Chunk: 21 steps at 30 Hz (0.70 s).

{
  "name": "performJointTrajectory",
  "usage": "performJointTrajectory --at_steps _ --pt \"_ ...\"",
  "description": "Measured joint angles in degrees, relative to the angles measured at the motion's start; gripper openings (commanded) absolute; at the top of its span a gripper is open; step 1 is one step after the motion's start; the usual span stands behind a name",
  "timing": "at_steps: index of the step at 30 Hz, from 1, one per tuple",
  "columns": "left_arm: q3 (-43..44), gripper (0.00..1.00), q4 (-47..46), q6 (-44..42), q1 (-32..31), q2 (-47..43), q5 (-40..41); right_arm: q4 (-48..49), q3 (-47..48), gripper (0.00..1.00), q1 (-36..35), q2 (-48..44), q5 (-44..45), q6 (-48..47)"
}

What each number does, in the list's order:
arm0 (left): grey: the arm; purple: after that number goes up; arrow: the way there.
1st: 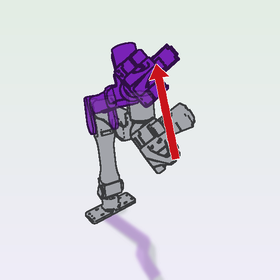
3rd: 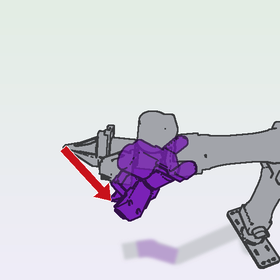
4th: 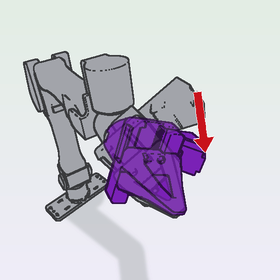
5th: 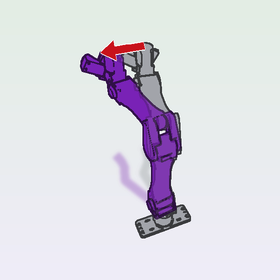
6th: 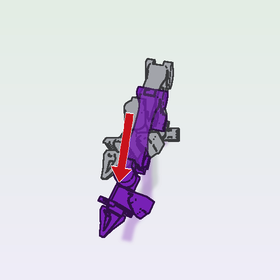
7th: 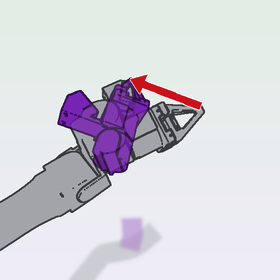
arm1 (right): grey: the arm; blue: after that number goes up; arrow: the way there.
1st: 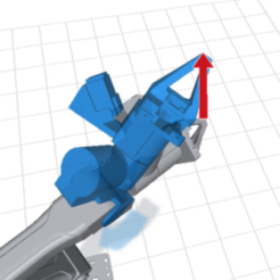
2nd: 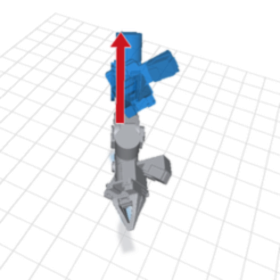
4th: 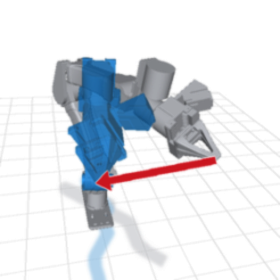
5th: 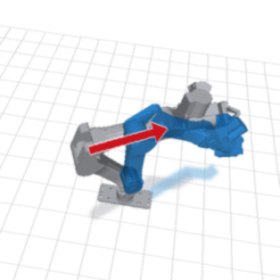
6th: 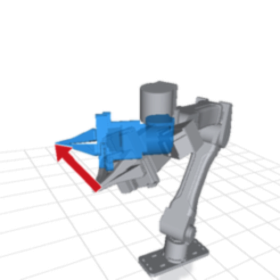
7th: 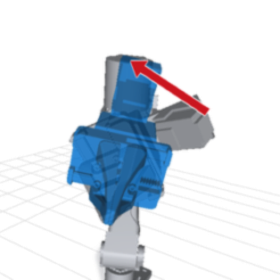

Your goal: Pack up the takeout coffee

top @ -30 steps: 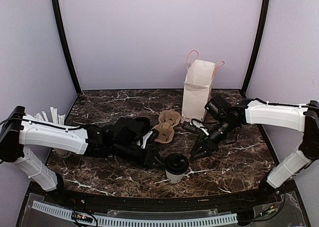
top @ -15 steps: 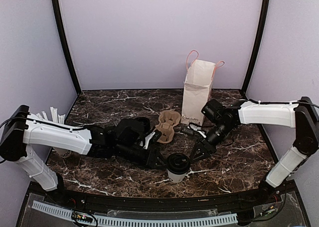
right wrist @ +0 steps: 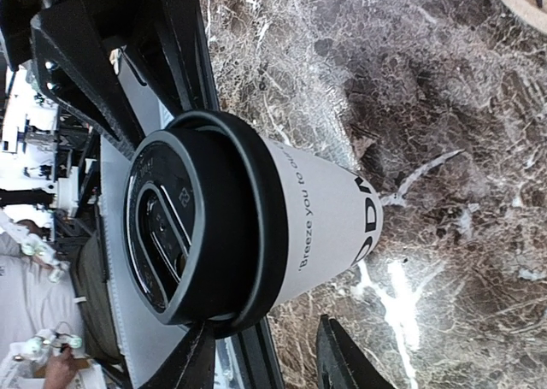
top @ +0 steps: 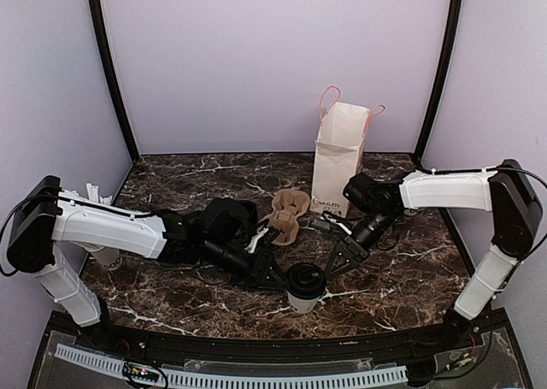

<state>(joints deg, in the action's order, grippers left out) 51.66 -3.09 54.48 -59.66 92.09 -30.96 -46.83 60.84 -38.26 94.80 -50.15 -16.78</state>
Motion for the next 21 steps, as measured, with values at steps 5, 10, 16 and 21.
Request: performJointTrajectory --at_steps 5,10,16,21 --pt "0.0 0.28 -0.4 1.9 1.4 2.8 -4.7 -1.8 1.1 0.4 0.5 2.6 -2.0 0.3" --pt "0.6 0.28 0.0 2.1 2.2 4.2 -7.2 -4.0 2.3 0.38 0.9 4.9 -4.0 0.8" --pt "2.2 0.3 2.2 0.5 2.1 4.2 -6.4 -5.7 3.0 0.34 1.2 6.0 -4.7 1.8" --pt "4.3 0.3 6.2 -1.9 1.8 3.4 -3.6 -6.1 3.1 0.33 1.2 6.9 -4.6 3.0"
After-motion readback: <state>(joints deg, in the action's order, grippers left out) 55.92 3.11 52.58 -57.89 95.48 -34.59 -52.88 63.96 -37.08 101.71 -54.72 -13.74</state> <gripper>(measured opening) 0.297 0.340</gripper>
